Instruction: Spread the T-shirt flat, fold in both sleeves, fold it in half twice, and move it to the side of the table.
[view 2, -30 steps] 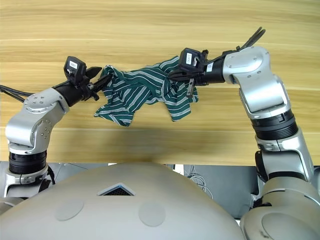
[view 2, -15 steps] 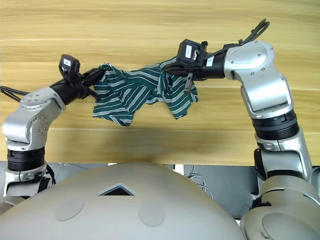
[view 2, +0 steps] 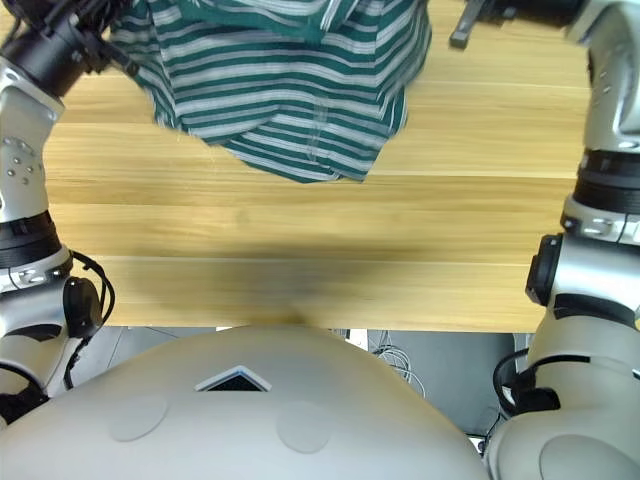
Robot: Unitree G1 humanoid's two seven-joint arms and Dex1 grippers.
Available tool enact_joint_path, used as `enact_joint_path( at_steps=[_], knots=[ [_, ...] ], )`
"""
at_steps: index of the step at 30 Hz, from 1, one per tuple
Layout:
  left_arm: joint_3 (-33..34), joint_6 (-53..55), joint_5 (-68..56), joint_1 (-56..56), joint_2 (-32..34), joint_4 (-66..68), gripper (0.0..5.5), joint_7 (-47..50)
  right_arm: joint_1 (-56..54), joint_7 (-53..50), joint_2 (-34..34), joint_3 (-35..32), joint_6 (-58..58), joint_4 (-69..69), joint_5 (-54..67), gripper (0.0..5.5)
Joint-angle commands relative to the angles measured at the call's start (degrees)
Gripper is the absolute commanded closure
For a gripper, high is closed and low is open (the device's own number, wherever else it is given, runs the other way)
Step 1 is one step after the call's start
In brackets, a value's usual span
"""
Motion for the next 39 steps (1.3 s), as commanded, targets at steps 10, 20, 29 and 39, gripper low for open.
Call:
enact_joint_path(
  at_steps=[10,20,29,39],
  knots=[
    [-6.06,4.17,-4.69,22.56,4.03,-21.03,5.47,-4.30,13.26,5.71,-3.34,3.03,-1.51,-10.95,1.86,5.50],
    [-1.78,0.00,-3.49,32.86,5.01,-12.63,5.47,-6.80,19.05,6.99,-0.02,14.49,-6.90,-3.82,-6.55,5.50],
    [-3.92,-9.11,1.45,32.94,2.20,7.48,5.47,-10.08,17.18,8.94,2.08,16.99,-12.39,6.47,-10.39,5.50],
    [-5.30,-8.98,0.96,33.82,1.27,5.68,5.50,-10.39,20.25,11.18,-0.19,15.69,-0.82,-6.94,-4.37,3.96]
  ],
)
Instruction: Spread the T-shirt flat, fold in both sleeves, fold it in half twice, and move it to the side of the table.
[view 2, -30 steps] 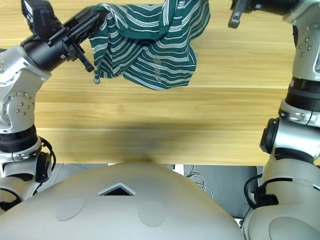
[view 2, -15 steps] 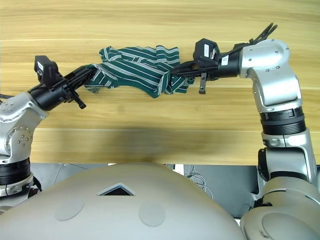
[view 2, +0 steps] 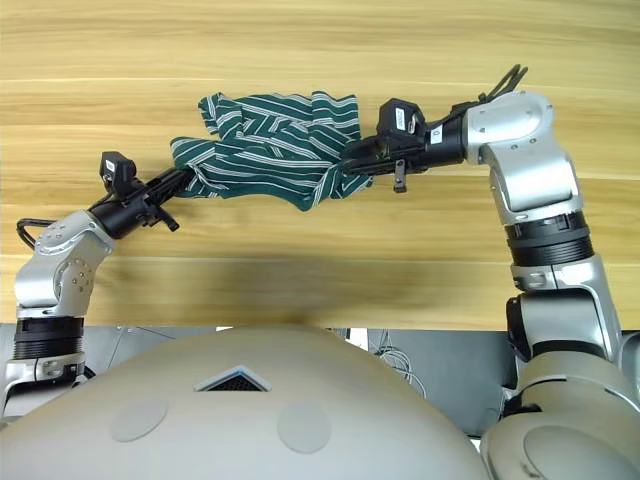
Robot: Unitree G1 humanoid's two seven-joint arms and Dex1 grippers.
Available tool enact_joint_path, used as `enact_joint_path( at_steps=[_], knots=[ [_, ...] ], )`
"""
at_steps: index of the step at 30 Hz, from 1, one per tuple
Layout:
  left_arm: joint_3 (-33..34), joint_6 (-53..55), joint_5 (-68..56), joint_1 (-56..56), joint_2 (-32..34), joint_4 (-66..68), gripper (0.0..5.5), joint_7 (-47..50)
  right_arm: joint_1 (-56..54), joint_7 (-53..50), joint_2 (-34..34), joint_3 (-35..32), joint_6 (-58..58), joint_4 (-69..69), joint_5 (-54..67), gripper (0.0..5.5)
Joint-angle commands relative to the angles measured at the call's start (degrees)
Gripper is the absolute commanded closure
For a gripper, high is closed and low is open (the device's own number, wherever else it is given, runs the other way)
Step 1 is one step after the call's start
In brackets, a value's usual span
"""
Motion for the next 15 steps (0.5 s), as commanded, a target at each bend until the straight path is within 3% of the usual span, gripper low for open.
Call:
enact_joint_path(
  at_steps=[1,5,10,13,15],
  knots=[
    [-0.61,0.51,0.23,0.20,-0.07,-1.64,5.50,-0.18,0.26,-0.04,-1.46,-1.24,4.66,-4.78,2.50,3.69],
    [-0.90,0.65,0.20,0.05,-0.17,-1.89,5.50,-0.09,-0.13,-0.93,-2.03,-1.21,5.20,-4.17,1.30,3.15],
    [-1.06,0.92,0.11,-0.28,-0.14,-2.17,5.50,-0.04,1.76,-1.16,-3.57,0.97,1.63,-4.14,-2.81,3.15],
    [-1.12,0.98,0.13,-0.01,-0.26,-2.78,5.50,0.21,7.49,-0.18,-6.06,-2.83,-1.60,-9.96,-0.47,3.15],
    [-1.35,0.96,0.30,0.24,-0.43,-3.06,5.50,0.29,14.43,-0.50,-7.65,-6.67,-6.28,-14.91,0.91,2.77]
  ],
)
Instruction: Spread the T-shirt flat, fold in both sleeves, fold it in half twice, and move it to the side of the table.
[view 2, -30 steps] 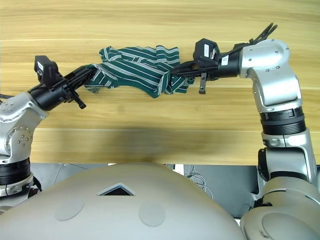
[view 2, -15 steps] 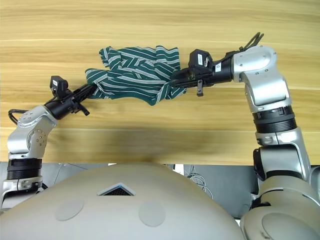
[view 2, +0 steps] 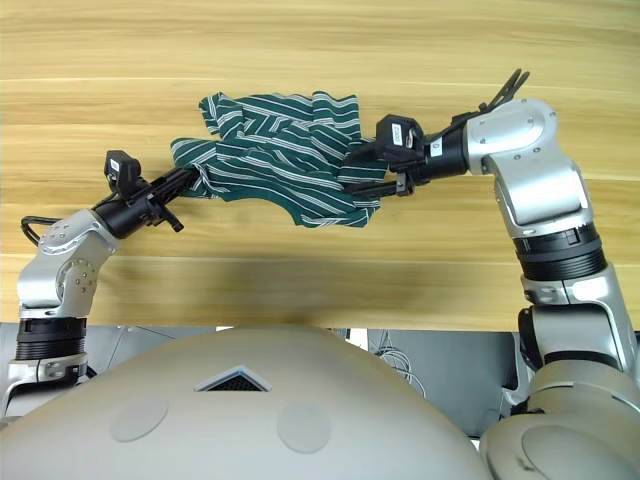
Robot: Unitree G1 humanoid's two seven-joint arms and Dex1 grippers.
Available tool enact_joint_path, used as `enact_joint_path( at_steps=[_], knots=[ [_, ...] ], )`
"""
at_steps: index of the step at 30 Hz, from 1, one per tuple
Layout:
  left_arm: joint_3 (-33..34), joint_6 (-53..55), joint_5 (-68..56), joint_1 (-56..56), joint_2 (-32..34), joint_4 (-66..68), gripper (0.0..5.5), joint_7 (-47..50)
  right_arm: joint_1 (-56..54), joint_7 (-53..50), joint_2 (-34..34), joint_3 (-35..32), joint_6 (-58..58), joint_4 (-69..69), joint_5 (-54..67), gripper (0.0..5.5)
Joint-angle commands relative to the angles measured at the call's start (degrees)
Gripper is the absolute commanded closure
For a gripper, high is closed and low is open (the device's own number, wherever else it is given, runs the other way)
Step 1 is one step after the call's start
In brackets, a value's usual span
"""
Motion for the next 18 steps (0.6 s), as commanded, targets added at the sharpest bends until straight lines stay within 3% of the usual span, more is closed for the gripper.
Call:
enact_joint_path(
  at_steps=[1,5,18],
  knots=[
    [-0.47,0.44,0.47,0.30,0.05,-1.22,5.50,0.18,11.42,0.24,-3.65,-6.92,-8.15,-8.79,2.43,2.56],
    [-0.11,0.77,0.36,0.71,0.63,-1.86,5.50,-0.04,18.02,-0.27,-5.75,-9.45,-14.24,-11.91,0.59,2.33],
    [-0.66,0.56,0.97,0.13,0.80,-1.88,5.50,-0.35,10.79,-7.81,-3.10,1.79,-20.15,-4.44,-17.58,2.33]
  ],
)
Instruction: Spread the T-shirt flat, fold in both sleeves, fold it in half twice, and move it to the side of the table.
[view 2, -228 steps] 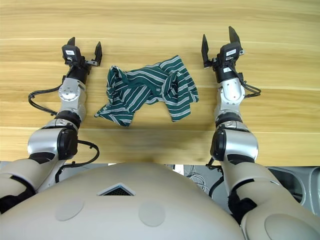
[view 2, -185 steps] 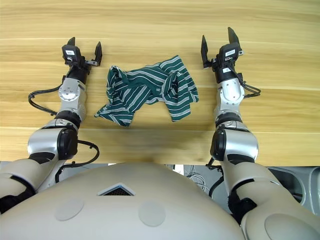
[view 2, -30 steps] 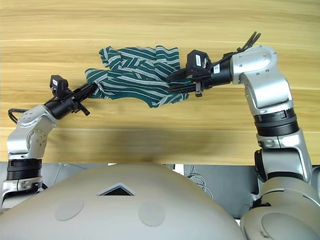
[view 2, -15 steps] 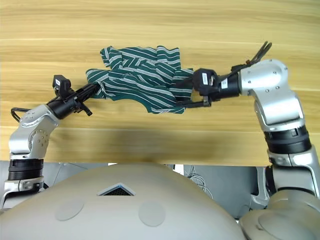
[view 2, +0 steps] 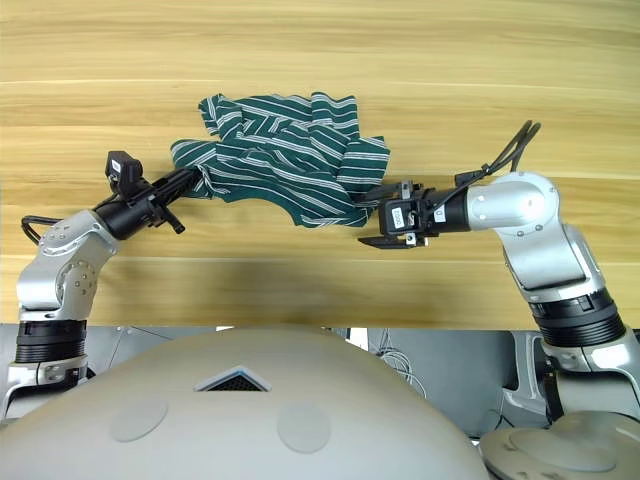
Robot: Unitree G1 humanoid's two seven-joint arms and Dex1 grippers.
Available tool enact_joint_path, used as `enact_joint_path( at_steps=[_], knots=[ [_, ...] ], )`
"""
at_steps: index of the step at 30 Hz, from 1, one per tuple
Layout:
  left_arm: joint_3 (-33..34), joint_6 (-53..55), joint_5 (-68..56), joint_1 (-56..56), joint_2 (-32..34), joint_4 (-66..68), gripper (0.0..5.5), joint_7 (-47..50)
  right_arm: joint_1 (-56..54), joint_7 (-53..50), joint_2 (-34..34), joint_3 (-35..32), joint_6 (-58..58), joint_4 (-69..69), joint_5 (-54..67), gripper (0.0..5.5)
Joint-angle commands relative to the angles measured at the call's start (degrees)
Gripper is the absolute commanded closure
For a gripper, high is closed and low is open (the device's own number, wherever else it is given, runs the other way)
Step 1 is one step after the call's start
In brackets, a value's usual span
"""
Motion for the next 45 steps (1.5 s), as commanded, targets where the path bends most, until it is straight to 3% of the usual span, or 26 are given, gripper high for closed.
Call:
enact_joint_path(
  at_steps=[1,4,6,22,29,35,36,39,42,45],
  knots=[
    [-0.63,0.32,0.89,-0.49,0.77,-0.59,5.50,-0.31,-2.50,-1.05,0.86,1.86,-0.44,1.95,-2.28,2.33],
    [-0.78,0.37,0.91,-0.50,0.81,-0.68,5.50,-0.26,-3.02,-1.03,0.92,2.61,-0.14,2.15,-2.44,2.33],
    [-0.81,0.45,0.87,-0.58,0.85,-0.74,5.50,-0.16,-2.84,-0.93,0.63,3.03,0.00,1.94,-2.47,2.63],
    [-0.73,-0.01,1.22,-1.55,0.92,0.55,5.50,0.02,-3.57,-2.00,0.94,1.91,2.92,0.63,-0.58,5.46],
    [2.39,-9.47,7.02,-12.84,1.48,9.34,5.50,2.99,-13.64,-7.19,7.39,-6.22,5.02,4.68,8.94,5.46],
    [9.25,-5.50,-4.58,-24.83,4.29,-9.66,5.50,2.85,-28.61,-12.48,10.07,-25.48,7.00,7.36,28.94,5.46],
    [9.83,-4.71,-6.37,-25.03,4.73,-13.11,5.50,3.00,-29.22,-12.77,10.26,-26.07,7.37,8.04,29.85,5.46],
    [5.79,-1.85,-6.66,-25.91,5.18,-15.32,5.50,2.66,-32.25,-13.98,12.77,-18.44,7.44,16.40,22.85,5.46],
    [2.33,-1.00,-1.85,-35.32,5.56,2.61,5.50,1.41,-42.48,-16.11,16.09,-13.81,8.81,33.17,16.79,5.46],
    [-5.02,-4.06,11.53,-64.79,6.47,46.88,5.50,-1.59,-65.31,-24.87,22.43,-7.51,7.92,69.83,4.88,5.46]
  ],
)
